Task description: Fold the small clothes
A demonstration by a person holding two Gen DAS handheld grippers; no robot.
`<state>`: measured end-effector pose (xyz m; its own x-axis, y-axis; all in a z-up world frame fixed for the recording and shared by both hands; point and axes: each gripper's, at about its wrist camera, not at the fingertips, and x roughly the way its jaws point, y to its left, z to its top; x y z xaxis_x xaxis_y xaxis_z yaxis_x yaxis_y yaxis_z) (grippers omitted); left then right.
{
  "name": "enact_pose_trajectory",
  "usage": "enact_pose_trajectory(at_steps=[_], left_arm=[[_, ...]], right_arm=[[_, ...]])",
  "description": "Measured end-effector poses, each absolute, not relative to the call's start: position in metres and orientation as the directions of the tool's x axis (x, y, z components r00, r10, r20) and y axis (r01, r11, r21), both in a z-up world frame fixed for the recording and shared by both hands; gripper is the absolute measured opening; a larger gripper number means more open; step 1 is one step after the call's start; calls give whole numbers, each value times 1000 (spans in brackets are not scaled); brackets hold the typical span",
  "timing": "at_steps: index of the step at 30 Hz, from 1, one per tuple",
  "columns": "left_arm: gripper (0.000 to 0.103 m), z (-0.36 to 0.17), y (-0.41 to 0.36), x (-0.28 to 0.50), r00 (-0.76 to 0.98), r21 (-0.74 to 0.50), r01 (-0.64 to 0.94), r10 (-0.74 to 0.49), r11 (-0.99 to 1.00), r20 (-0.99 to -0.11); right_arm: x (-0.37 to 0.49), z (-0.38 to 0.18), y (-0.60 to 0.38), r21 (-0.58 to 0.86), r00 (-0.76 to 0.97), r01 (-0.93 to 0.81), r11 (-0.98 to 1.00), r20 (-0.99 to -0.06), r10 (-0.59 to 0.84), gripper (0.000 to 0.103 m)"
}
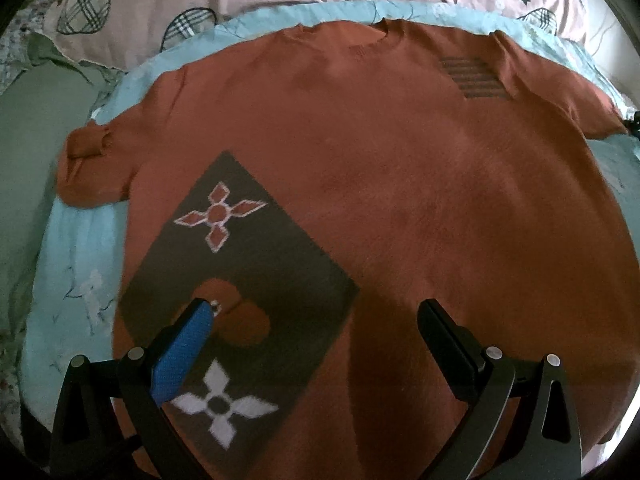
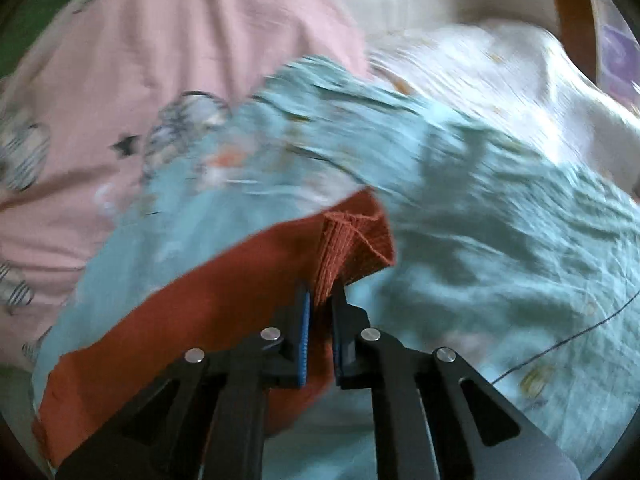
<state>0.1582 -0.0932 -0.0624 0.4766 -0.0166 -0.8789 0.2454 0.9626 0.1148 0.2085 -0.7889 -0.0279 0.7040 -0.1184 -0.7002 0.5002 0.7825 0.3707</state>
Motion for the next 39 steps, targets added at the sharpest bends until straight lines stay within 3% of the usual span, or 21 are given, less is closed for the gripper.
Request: enact_pose_trajectory(at_steps=[6, 12, 20, 26, 29, 31, 33, 39], left_arm=[[102, -59, -94, 155, 484, 82, 258, -55, 963, -874], [102, -59, -82, 146, 498, 69, 246, -65, 967, -865], [102, -54, -47, 146, 509, 10, 197, -94, 980, -856], [102, -50, -23, 155, 525, -48, 174, -134, 983, -840], [102, -51, -15, 166, 531, -85, 179, -169, 980, -830], [102, -51, -11, 177, 536, -105, 178, -186, 978, -823], [102, -52, -8, 189, 543, -110, 176, -190, 978, -818], [102, -66, -4, 252, 507, -223, 182, -286, 958, -813]], right_arm=[[213, 13, -670, 469, 773, 216, 856, -618, 144, 10], [239, 14, -507, 620, 676, -76, 781, -544, 497, 10], [284, -15, -327, 733, 480, -210, 647, -499, 722, 10], [304, -38, -230, 744, 350, -258, 616, -522, 778, 10], [310, -52, -207, 753, 298, -251, 608, -537, 789, 16], [309, -59, -200, 763, 252, -227, 606, -554, 793, 36], [301, -52, -208, 760, 263, -249, 600, -544, 797, 48], [256, -11, -277, 736, 428, -261, 625, -492, 758, 49]])
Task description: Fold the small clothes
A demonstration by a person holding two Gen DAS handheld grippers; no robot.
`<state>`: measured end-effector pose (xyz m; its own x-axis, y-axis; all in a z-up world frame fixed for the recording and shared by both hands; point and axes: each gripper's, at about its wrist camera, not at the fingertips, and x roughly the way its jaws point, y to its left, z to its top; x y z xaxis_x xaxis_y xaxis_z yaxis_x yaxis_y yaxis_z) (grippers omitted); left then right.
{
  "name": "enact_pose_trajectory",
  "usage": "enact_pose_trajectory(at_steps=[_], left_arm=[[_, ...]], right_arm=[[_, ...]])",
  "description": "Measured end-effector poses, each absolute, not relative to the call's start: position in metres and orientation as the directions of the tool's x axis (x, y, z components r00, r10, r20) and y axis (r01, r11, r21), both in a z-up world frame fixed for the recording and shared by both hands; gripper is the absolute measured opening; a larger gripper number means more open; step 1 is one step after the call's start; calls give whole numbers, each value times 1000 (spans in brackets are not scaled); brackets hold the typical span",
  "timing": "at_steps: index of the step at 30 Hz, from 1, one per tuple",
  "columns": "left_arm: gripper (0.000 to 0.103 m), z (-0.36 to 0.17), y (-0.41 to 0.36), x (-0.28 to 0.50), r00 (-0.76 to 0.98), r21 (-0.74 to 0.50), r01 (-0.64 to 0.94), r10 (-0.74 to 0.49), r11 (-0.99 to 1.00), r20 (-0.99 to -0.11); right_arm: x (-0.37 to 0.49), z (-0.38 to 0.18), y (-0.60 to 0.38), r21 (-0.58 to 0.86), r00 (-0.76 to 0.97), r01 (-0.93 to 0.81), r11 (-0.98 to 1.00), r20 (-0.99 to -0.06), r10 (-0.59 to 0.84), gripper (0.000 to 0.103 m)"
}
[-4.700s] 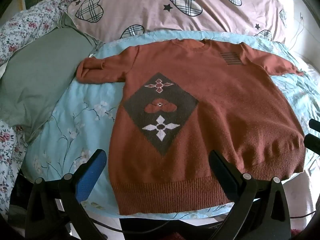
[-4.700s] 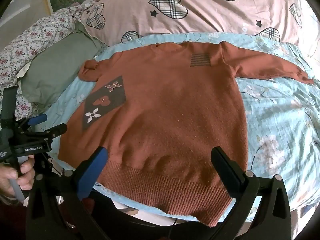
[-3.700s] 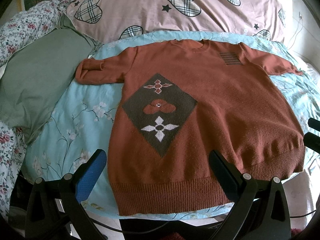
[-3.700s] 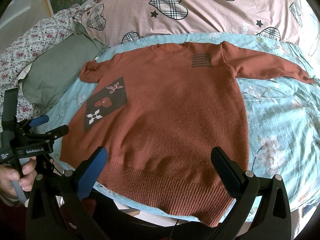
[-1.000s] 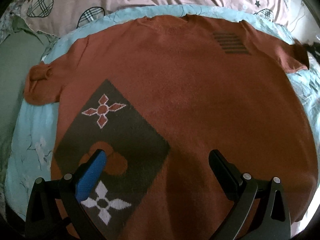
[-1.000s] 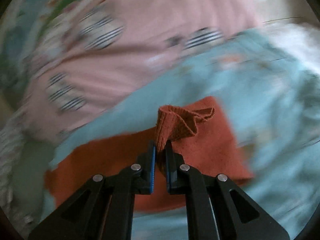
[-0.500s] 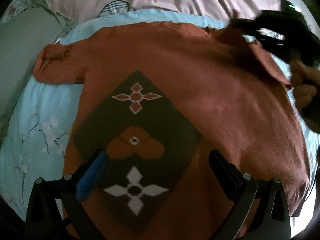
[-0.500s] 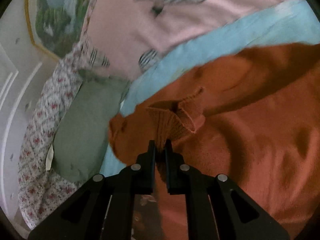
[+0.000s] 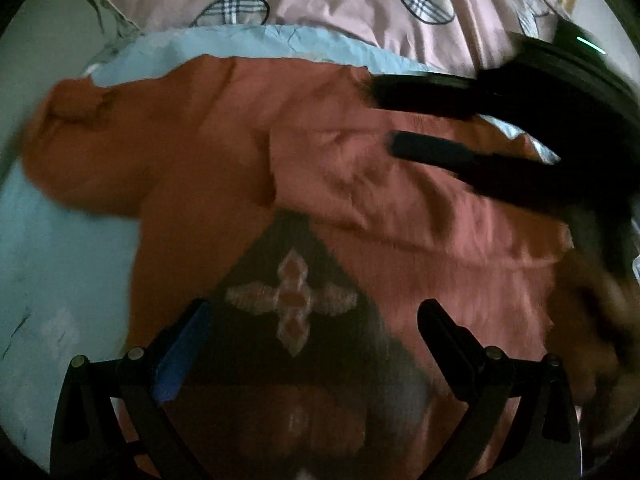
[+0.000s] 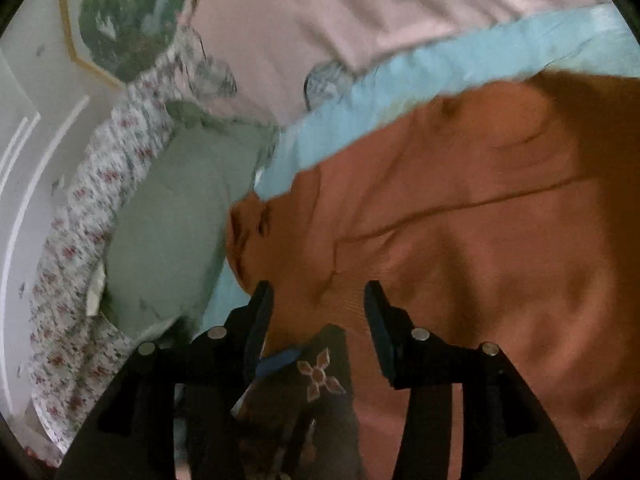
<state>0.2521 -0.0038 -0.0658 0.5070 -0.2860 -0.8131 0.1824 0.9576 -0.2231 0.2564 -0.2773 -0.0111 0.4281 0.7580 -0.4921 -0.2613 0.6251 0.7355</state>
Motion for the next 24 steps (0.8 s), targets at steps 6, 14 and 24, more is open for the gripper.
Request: enact_pose_trajectory(at_steps=[6, 14, 24], left_arm=[[101, -79, -16, 308, 482, -305, 147, -337, 941, -808], [8, -73, -24, 335, 531, -288, 183, -342, 940, -775], [8, -52, 22, 328, 628, -190, 124, -225, 974, -745]], right_arm=[[215, -2, -359, 718, 577, -136, 683, -503, 643, 51], [192, -2, -437, 648, 692, 30, 761, -563, 452, 51], [255, -48, -460, 489, 602, 143, 861, -733, 316, 51]])
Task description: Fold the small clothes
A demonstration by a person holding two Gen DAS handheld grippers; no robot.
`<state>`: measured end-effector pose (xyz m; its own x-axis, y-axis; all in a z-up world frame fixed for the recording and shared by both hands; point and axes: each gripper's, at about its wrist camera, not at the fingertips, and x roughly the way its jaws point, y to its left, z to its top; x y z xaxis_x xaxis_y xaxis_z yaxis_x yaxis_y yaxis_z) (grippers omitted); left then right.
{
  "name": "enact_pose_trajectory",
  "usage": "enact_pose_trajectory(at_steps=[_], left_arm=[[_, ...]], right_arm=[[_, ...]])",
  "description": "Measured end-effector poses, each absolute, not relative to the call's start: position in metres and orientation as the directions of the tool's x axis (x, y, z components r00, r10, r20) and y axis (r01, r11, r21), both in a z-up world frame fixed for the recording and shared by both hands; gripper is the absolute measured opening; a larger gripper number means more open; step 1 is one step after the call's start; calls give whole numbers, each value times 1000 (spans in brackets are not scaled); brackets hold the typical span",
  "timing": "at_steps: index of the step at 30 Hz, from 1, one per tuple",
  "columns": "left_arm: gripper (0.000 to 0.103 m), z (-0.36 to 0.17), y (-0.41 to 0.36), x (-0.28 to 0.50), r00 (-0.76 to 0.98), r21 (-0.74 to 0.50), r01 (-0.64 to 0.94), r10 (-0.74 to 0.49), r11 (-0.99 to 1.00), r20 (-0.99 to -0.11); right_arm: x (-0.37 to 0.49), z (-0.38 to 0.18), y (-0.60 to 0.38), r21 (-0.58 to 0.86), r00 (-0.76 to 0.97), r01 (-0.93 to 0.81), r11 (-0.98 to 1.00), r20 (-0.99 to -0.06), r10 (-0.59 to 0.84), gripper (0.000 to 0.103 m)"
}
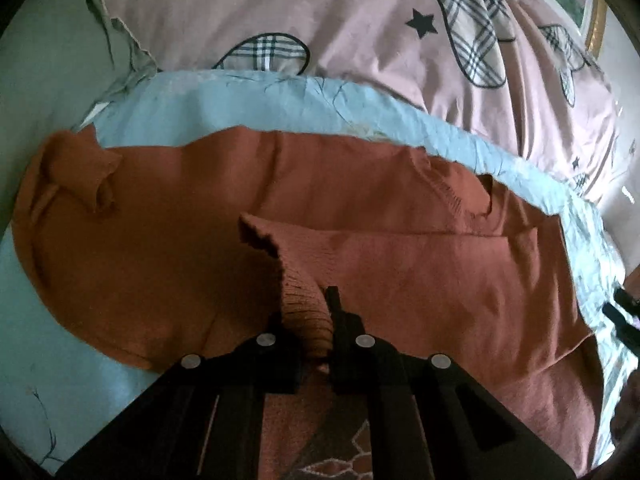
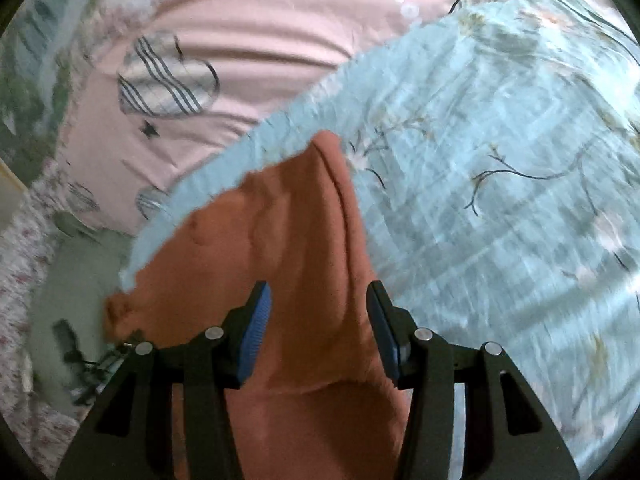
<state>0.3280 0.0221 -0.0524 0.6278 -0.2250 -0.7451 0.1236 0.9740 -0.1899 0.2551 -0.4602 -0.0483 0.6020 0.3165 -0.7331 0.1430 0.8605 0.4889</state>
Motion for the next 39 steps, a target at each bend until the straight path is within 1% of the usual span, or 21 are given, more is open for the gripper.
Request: enact_pose_trajectory(at_steps=[4, 6, 7, 8, 10, 12, 13, 15, 16, 18, 21, 23, 24, 25, 27, 29, 30, 32, 34, 36, 39], left_arm=[[8, -57, 19, 326, 622, -190, 136, -233, 972, -748], [8, -57, 17, 324, 618, -185, 141, -233, 973, -751], [8, -57, 16, 325, 618, -182, 146, -233, 973, -751], [8, -57, 14, 325, 618, -177, 149, -231, 973, -751], [8, -56, 11, 324, 617, -175, 153, -232, 973, -752], [8, -54, 8, 322, 616, -181, 165, -244, 970, -749], [8, -52, 5, 321, 617, -189, 176, -258, 966, -743], [9, -49, 0, 319, 613, -210, 204, -293, 956, -734], [9, -50, -5, 319, 605, -219, 225, -312, 949, -733], [9, -55, -15, 320, 601, -188, 232, -293, 954, -744], [9, -67, -15, 323, 580, -195, 215, -286, 957, -763], [10, -70, -11, 324, 576, -208, 203, -289, 957, -765], [10, -72, -9, 324, 575, -214, 196, -288, 957, -766], [10, -72, -9, 325, 573, -215, 192, -287, 957, -767], [10, -71, -8, 324, 576, -207, 189, -279, 960, -769], [11, -69, -5, 319, 583, -186, 189, -262, 964, -769], [13, -69, -1, 316, 584, -177, 189, -256, 966, -771], [16, -71, 12, 312, 578, -163, 176, -236, 971, -781], [16, -68, 30, 305, 593, -123, 143, -184, 982, -784], [16, -61, 49, 302, 615, -95, 108, -142, 990, -776], [17, -51, 82, 304, 642, -72, 43, -82, 997, -762]], right_arm=[[282, -68, -451, 400, 533, 141, 905, -802, 272, 51], [289, -74, -447, 382, 514, 117, 917, -813, 273, 50], [290, -74, -445, 362, 517, 92, 928, -814, 266, 23], [290, -72, -446, 353, 518, 86, 932, -815, 261, 10], [285, -66, -461, 387, 547, 99, 917, -791, 275, 10], [282, -63, -478, 360, 573, 134, 923, -788, 224, 10], [281, -67, -487, 348, 570, 171, 922, -798, 196, 6], [279, -74, -502, 322, 557, 240, 916, -818, 141, 6], [275, -74, -510, 357, 560, 264, 896, -813, 159, 6], [262, -60, -508, 408, 607, 238, 881, -771, 193, 9], [251, -37, -472, 401, 637, 85, 912, -726, 260, 9], [254, -42, -444, 410, 586, -2, 912, -739, 334, 12], [258, -47, -437, 400, 564, -17, 916, -753, 339, 15], [260, -56, -432, 367, 540, -17, 930, -779, 317, 18], [263, -72, -435, 320, 510, 39, 947, -821, 256, 20], [258, -77, -450, 392, 528, 81, 916, -797, 295, 19], [253, -73, -455, 405, 536, 109, 908, -793, 289, 20], [243, -64, -454, 405, 549, 101, 909, -785, 288, 26], [230, -51, -446, 448, 567, 57, 892, -750, 341, 52], [214, -41, -437, 476, 572, 8, 879, -723, 387, 57], [199, -35, -410, 505, 555, -52, 862, -703, 445, 57]])
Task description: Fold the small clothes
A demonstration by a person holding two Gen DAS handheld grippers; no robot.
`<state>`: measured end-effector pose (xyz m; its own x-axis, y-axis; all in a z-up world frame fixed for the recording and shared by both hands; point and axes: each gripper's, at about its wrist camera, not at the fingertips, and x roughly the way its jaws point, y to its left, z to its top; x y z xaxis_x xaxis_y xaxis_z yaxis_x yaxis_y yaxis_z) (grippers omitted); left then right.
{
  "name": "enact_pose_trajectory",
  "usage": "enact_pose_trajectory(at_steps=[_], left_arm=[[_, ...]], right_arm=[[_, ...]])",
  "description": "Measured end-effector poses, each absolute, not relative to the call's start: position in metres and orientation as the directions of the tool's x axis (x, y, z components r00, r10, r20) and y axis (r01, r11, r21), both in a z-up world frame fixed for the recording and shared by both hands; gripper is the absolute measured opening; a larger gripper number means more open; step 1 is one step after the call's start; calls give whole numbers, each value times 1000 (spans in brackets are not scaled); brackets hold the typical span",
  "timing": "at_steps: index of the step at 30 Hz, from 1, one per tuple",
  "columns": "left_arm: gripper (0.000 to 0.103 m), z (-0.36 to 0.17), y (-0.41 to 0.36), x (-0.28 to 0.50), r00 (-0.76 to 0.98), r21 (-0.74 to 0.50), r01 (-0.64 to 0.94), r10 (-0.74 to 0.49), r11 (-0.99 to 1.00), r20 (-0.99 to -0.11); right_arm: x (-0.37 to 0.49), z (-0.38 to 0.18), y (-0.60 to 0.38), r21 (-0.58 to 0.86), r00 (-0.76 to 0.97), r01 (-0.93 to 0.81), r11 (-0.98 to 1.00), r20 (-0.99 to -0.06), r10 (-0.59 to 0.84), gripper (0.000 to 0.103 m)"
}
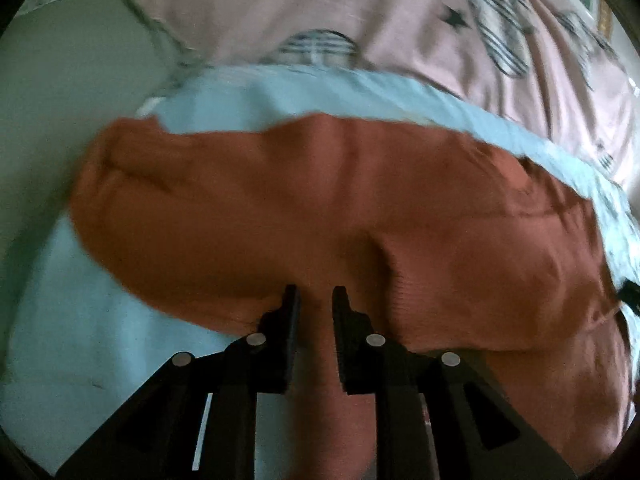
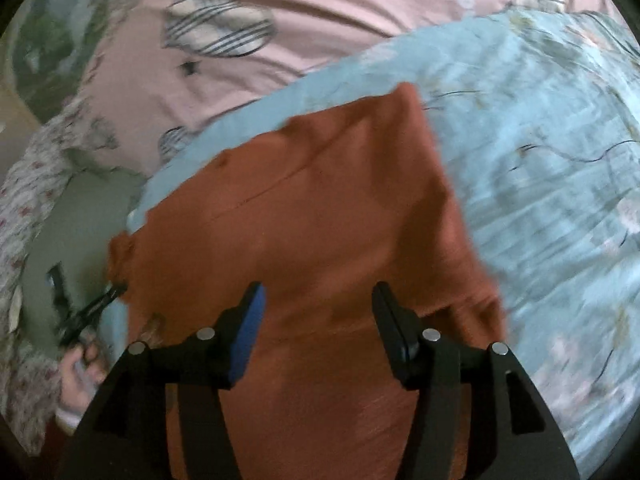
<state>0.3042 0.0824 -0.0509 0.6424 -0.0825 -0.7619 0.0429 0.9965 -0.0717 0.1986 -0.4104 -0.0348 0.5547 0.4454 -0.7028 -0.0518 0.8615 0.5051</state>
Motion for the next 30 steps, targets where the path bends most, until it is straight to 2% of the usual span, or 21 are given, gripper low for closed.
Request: enact_pose_trajectory(at_steps=[2, 3, 4, 6, 7, 10, 15, 17, 18, 19, 21, 30], left_arm=[[31, -47, 102, 313, 647, -31, -6, -20, 999, -762], [46, -45, 112, 320, 651, -6, -43, 23, 999, -759], [56, -43, 120, 325, 655, 10, -72, 55, 997, -753], [64, -40, 136, 339, 658, 18, -116, 90, 993, -747], [71, -39, 145, 350, 648, 4, -138, 93, 990, -756], [80, -38, 166, 379, 632, -36, -204, 104, 978, -768], [82, -47, 185, 426, 587, -33, -303, 159, 952, -793], [70, -54, 191, 440, 570, -8, -327, 190, 945, -799], [40, -61, 195, 448, 556, -7, -326, 186, 945, -810], [22, -65, 197, 452, 554, -26, -316, 162, 948, -817], [11, -62, 198, 450, 575, -29, -313, 165, 949, -801], [9, -10, 155, 374, 738, -134, -195, 56, 972, -672]], right_arm=[[191, -36, -394, 521, 533, -75, 850, -700, 476, 58], [186, -37, -388, 524, 522, -82, 848, -702, 484, 58], [187, -41, -378, 525, 515, -84, 847, -705, 488, 58], [182, -45, -364, 538, 492, -96, 837, -706, 510, 58], [177, -45, -361, 545, 482, -103, 832, -705, 521, 58], [176, -46, -345, 549, 458, -121, 827, -708, 537, 58], [181, -46, -329, 537, 431, -147, 830, -721, 543, 58], [179, -45, -330, 533, 435, -151, 833, -721, 540, 58], [178, -44, -332, 528, 441, -152, 835, -720, 536, 58], [177, -43, -333, 526, 446, -152, 837, -719, 533, 58], [175, -43, -336, 532, 452, -146, 834, -714, 534, 58], [160, -39, -340, 572, 464, -154, 806, -678, 570, 58]])
